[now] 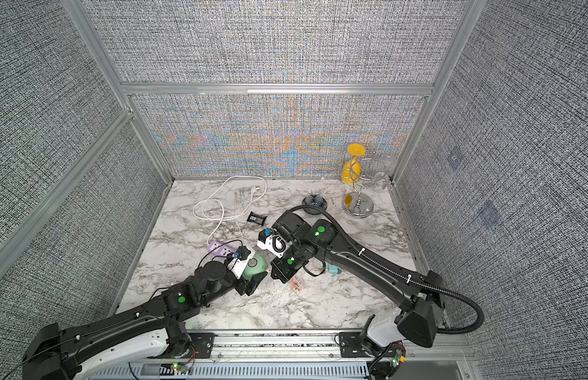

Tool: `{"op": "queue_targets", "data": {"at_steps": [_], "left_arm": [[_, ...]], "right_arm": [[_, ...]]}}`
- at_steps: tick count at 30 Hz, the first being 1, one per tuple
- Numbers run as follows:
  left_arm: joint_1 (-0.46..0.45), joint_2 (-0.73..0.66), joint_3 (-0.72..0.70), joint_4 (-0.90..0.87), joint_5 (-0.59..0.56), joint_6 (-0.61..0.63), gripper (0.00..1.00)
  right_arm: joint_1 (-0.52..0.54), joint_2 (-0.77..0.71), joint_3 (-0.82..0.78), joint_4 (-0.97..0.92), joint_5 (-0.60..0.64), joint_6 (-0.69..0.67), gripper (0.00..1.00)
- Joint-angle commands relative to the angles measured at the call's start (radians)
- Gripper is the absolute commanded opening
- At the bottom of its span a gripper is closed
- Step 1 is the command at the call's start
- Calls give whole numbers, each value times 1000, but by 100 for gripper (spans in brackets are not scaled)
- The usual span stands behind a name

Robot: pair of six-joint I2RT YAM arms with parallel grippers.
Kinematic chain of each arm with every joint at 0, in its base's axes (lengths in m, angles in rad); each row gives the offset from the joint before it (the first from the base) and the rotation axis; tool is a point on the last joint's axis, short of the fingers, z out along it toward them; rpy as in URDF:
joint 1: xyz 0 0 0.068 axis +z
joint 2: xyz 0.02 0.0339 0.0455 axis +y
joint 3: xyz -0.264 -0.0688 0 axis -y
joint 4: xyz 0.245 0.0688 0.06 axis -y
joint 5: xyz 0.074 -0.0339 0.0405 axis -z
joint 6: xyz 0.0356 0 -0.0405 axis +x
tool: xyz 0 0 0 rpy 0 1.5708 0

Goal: Charge the cordless meat grinders
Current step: Insert the charging cable into the cordless meat grinder.

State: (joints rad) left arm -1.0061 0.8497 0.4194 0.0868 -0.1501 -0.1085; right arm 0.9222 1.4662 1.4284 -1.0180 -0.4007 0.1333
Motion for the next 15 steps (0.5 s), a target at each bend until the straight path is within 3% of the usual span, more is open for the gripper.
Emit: {"op": "queue_targets", "data": {"at_steps": [1, 15], "left_arm": [[0, -11, 2, 25, 9, 12, 65], [-1, -8, 1, 21, 28, 14, 63]], "right_arm": [[1, 23, 21, -21, -41, 19, 0], [1, 72, 57, -79, 28, 0, 0]]}}
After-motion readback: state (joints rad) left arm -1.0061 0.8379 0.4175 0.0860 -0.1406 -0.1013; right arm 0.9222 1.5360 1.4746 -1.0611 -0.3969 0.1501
